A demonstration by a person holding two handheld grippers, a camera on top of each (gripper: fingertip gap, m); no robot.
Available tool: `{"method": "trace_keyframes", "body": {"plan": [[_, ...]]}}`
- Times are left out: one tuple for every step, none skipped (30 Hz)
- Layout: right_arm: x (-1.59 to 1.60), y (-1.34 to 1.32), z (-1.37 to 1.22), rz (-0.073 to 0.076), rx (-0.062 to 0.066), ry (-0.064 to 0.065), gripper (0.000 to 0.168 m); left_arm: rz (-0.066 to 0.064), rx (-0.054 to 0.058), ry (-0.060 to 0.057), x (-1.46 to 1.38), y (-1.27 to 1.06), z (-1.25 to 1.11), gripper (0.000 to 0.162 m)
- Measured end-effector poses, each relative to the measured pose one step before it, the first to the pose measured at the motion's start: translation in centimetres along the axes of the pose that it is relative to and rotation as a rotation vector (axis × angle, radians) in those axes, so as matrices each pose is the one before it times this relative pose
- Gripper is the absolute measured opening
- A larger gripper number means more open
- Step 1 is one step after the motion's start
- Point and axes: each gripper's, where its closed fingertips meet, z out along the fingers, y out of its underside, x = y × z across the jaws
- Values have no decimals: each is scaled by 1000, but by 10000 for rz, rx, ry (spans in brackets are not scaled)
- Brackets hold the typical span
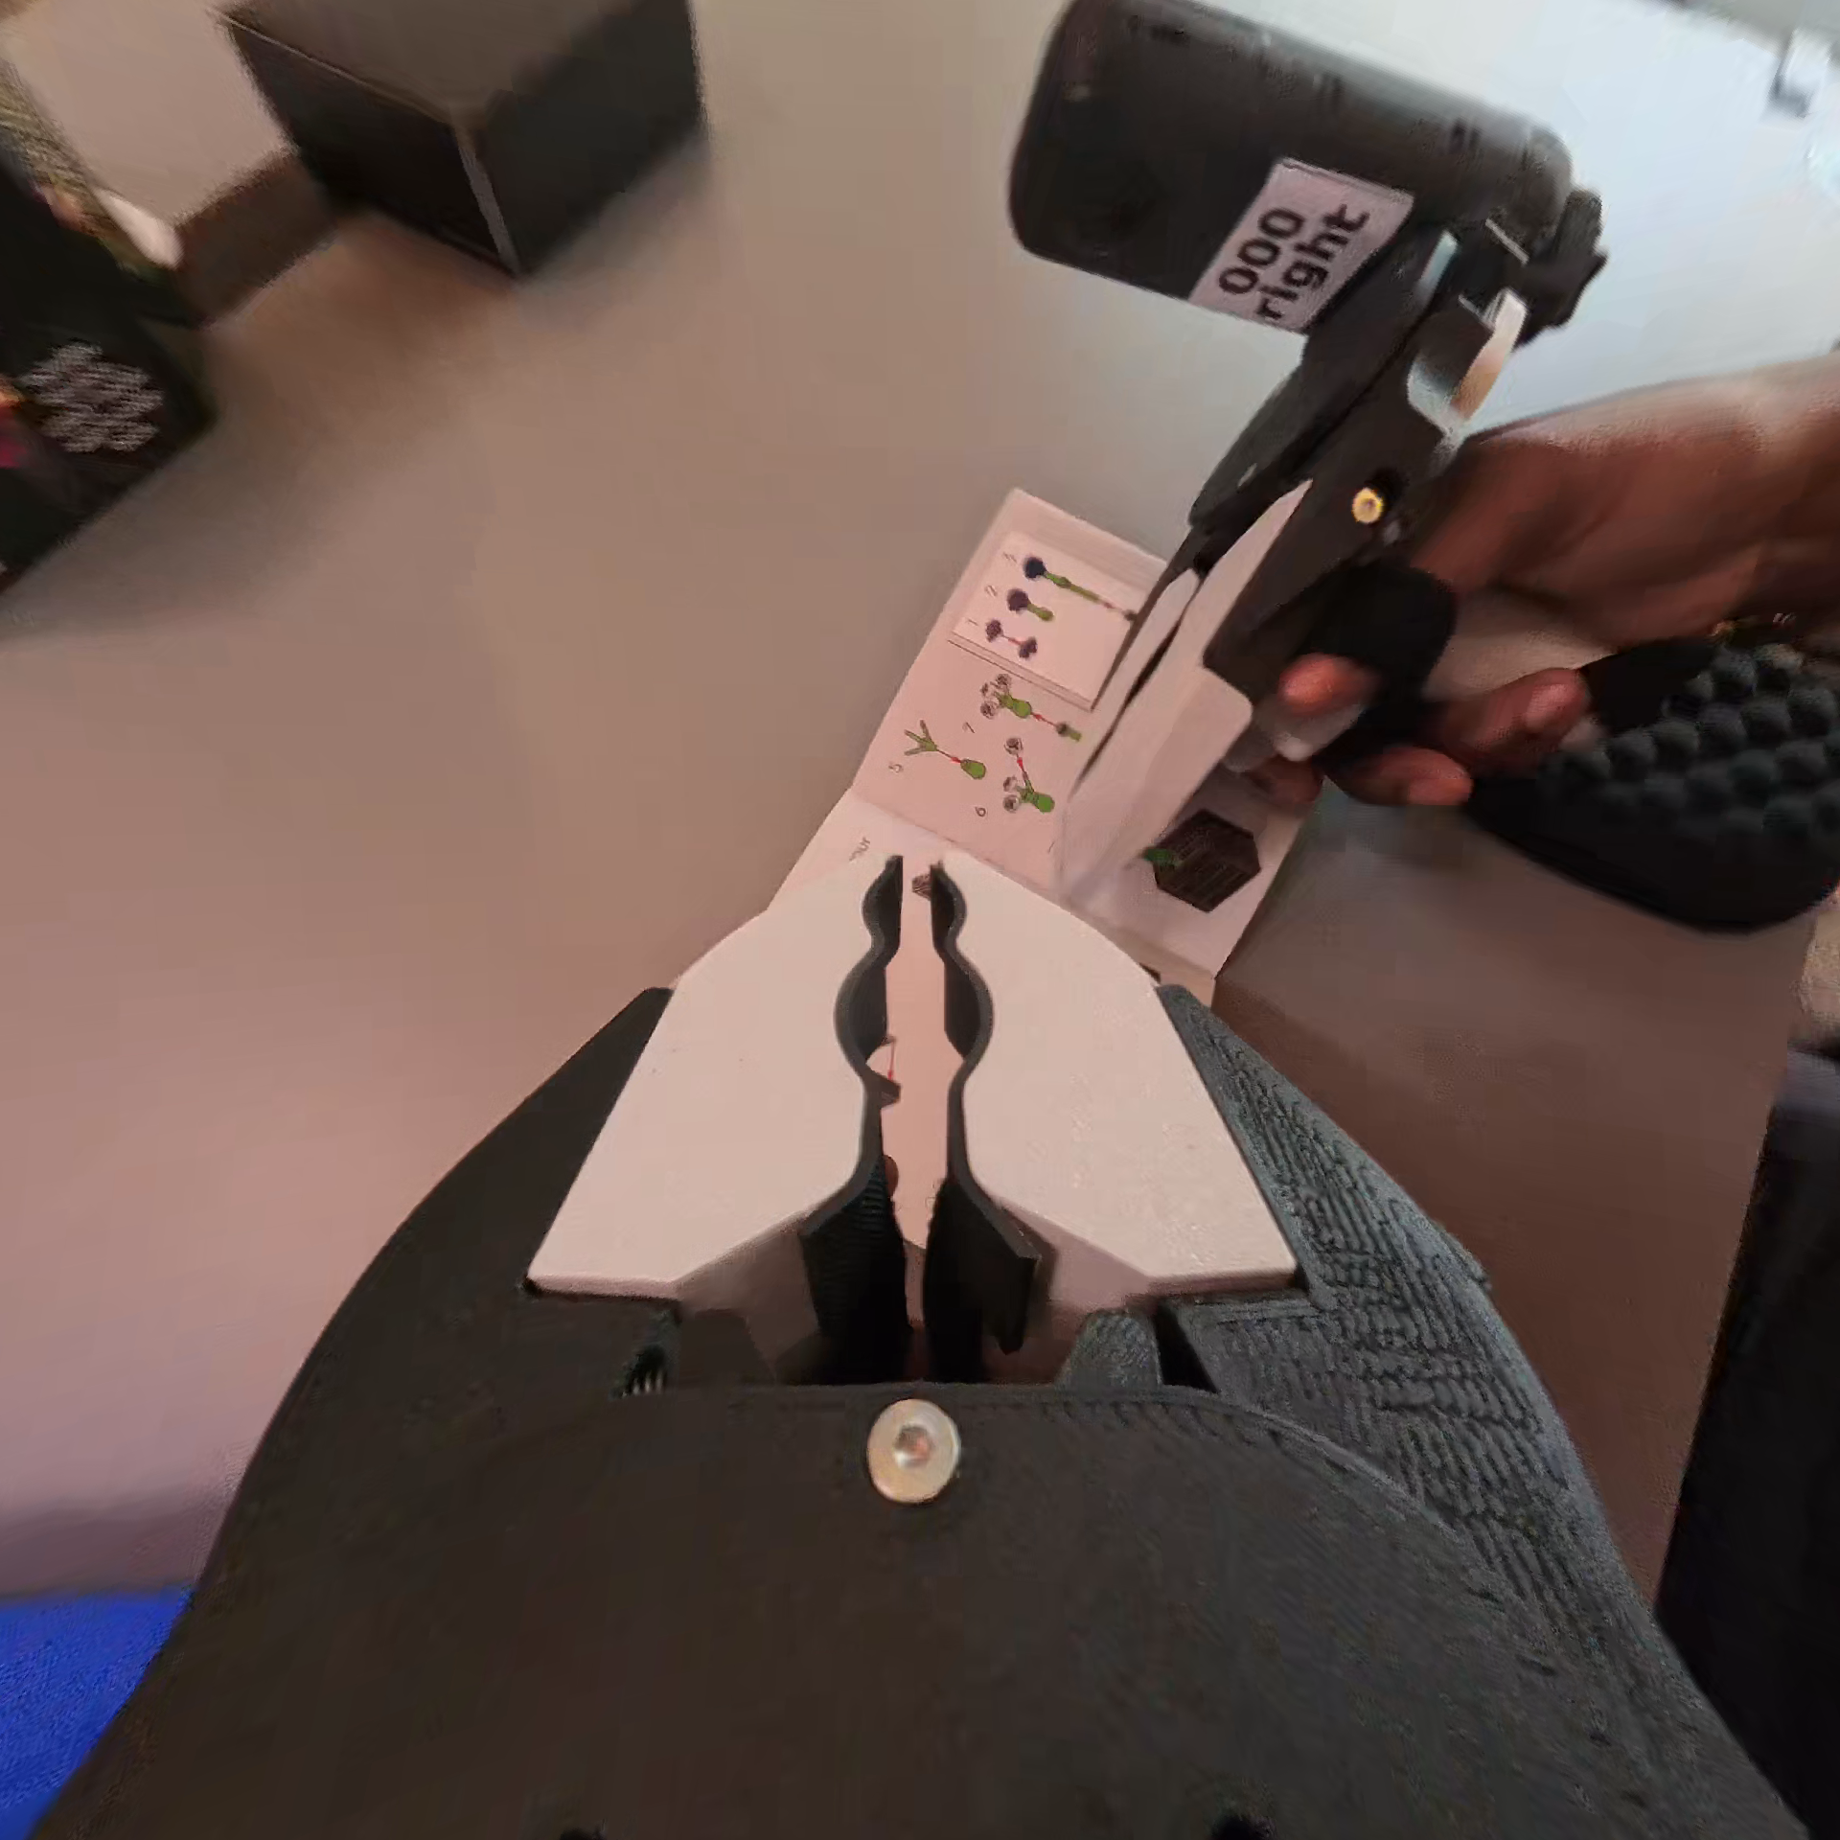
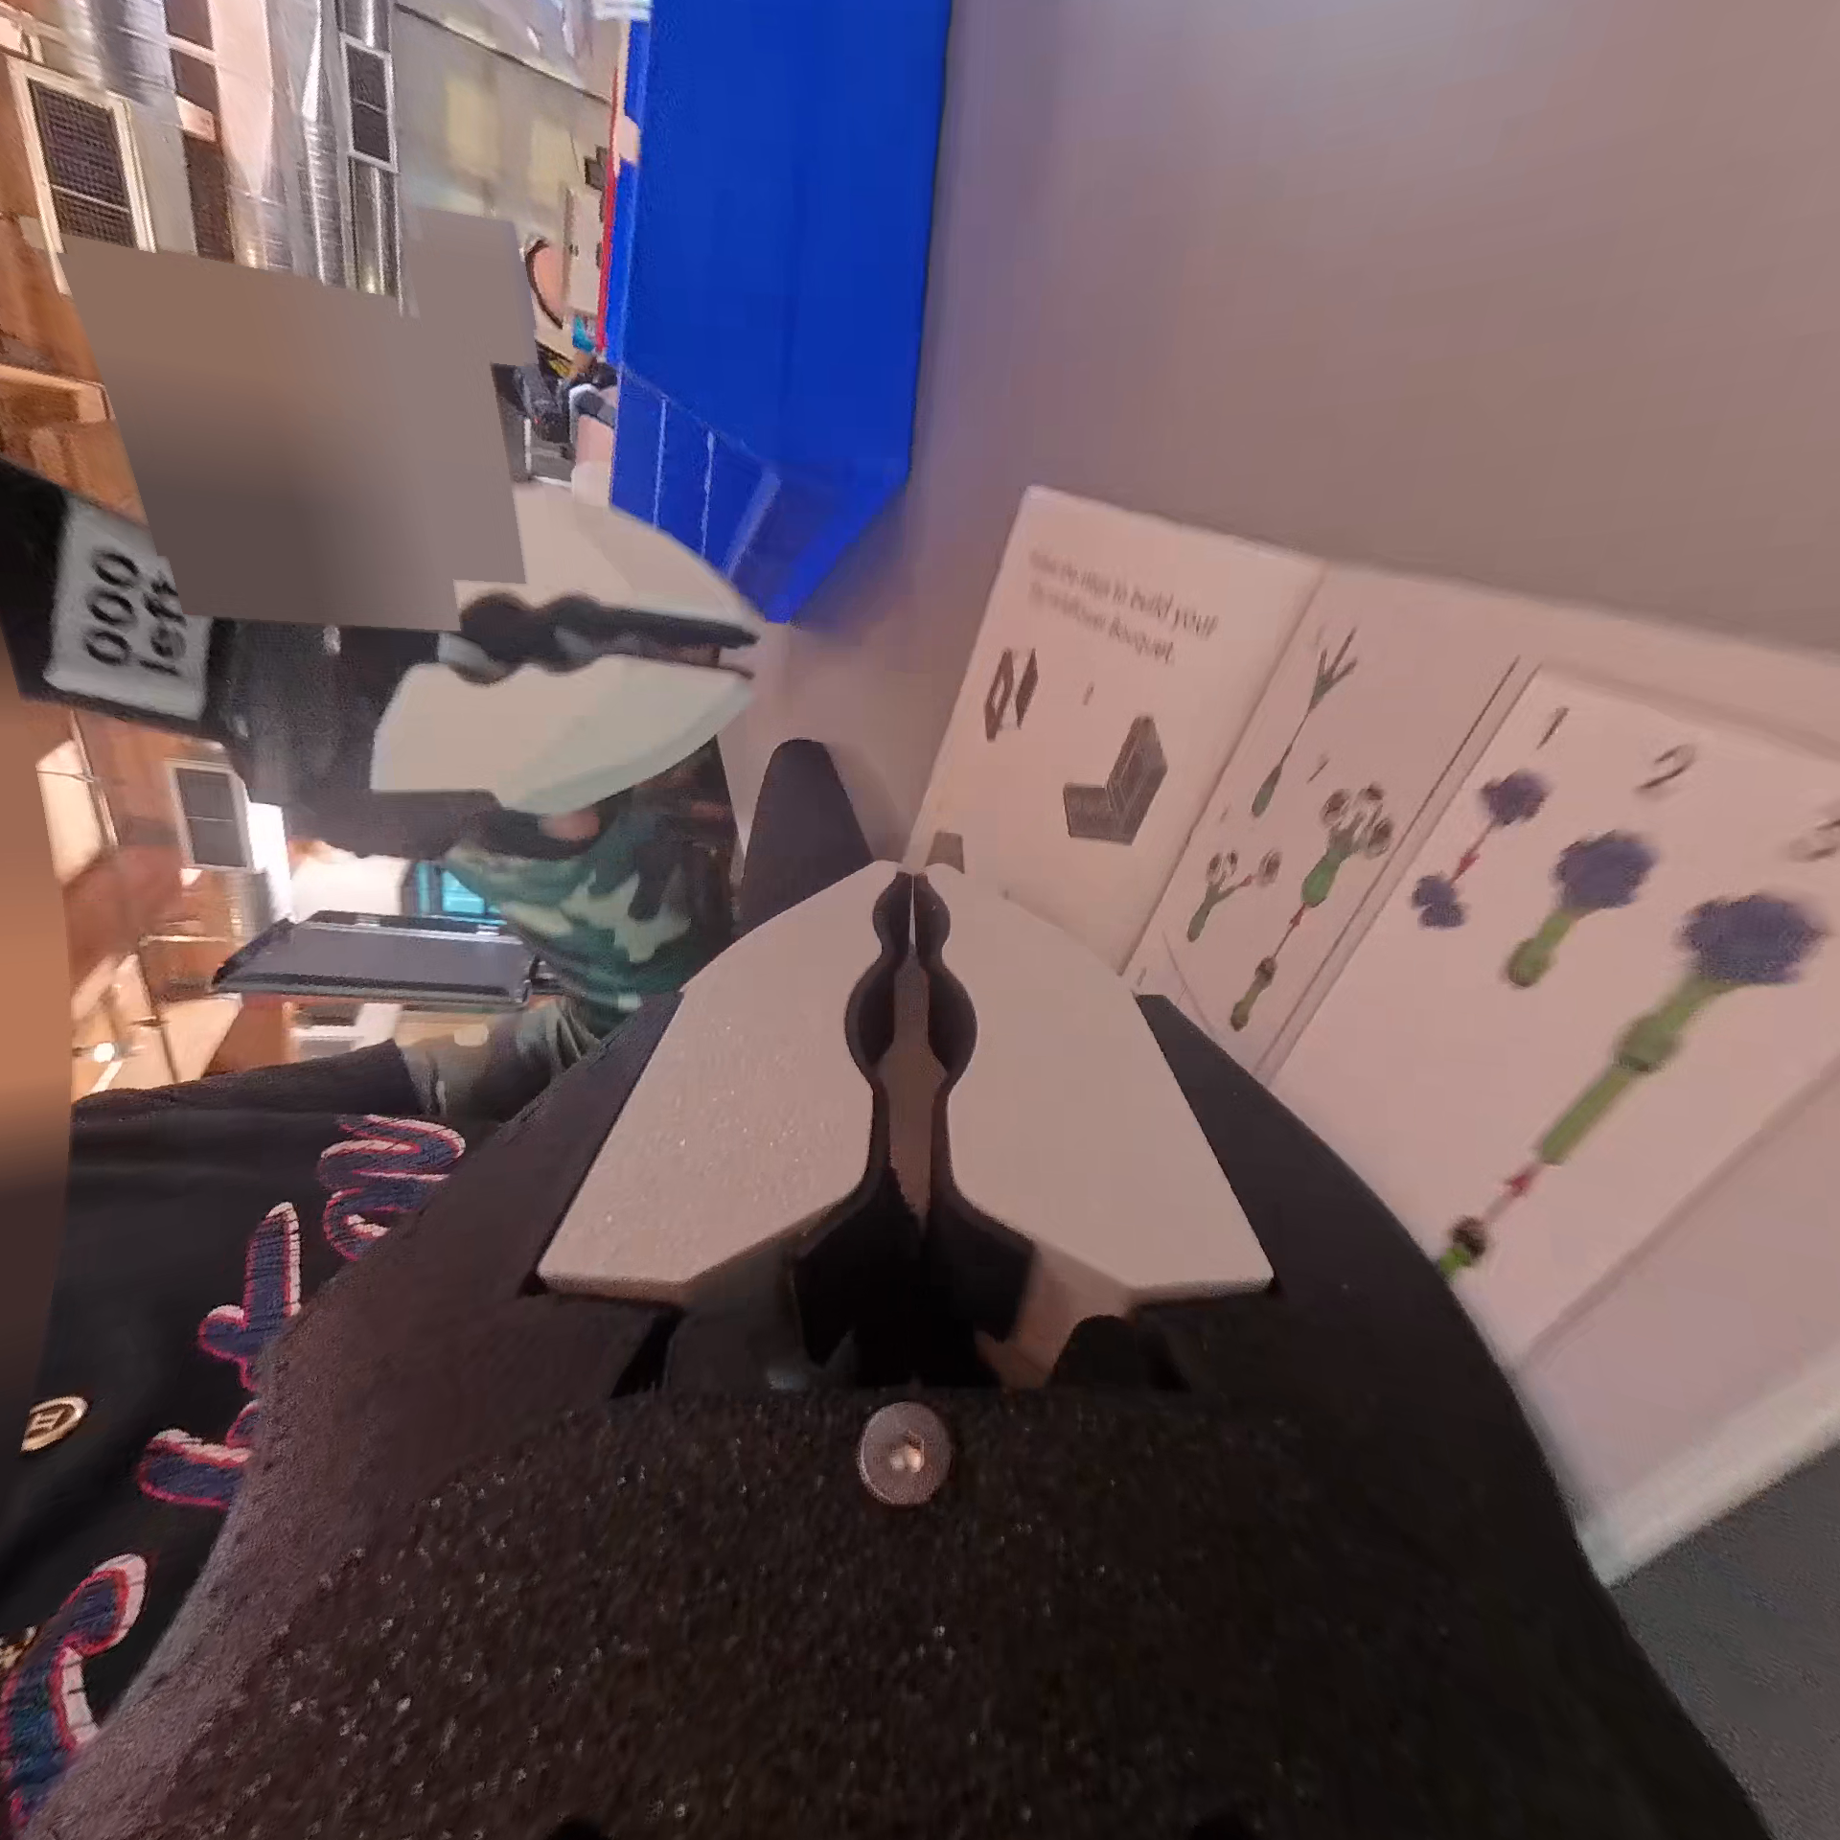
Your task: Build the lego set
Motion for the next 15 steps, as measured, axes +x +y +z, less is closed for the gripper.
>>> {"method": "trace_keyframes", "body": {"plan": [[337,577,417,155,-244,64,0,279,-469,301,-156,142,995,4],[603,408,389,-12,-254,261,1,247,-388,144,-315,122,1284,0],[512,153,327,7,-126,192,0,288,-429,208,-152,274,1415,0],[184,-59,213,197,-24,-100,0,205,-393,398,144,324,1417,0],[204,-130,122,270,26,-154,0,5,-337,522,321,361,1295,0],[236,-66,70,204,2,-164,0,-125,-307,654,508,445,1167,0],[-138,-24,-57,94,8,-277,0,-221,-270,525,320,522,939,3],[84,162,-107,-38,-161,64,0,-244,125,271,-13,1,417,0],[131,387,49,-238,-303,149,0,-158,257,199,-34,-212,42,0],[123,142,99,-99,-133,169,0,-28,122,143,-1,5,-3,0],[-7,36,-2,59,-58,-9,0,24,207,80,-4,3,-14,0],[-7,251,-8,-39,-209,2,0,-18,288,55,-7,7,-12,0],[9,332,-6,83,-197,54,0,-30,329,65,22,20,-6,0],[-24,253,-22,93,-64,13,0,-59,228,101,117,98,-61,0],[-54,446,12,6,-156,38,0,-6,32,107,267,204,-92,0]]}}
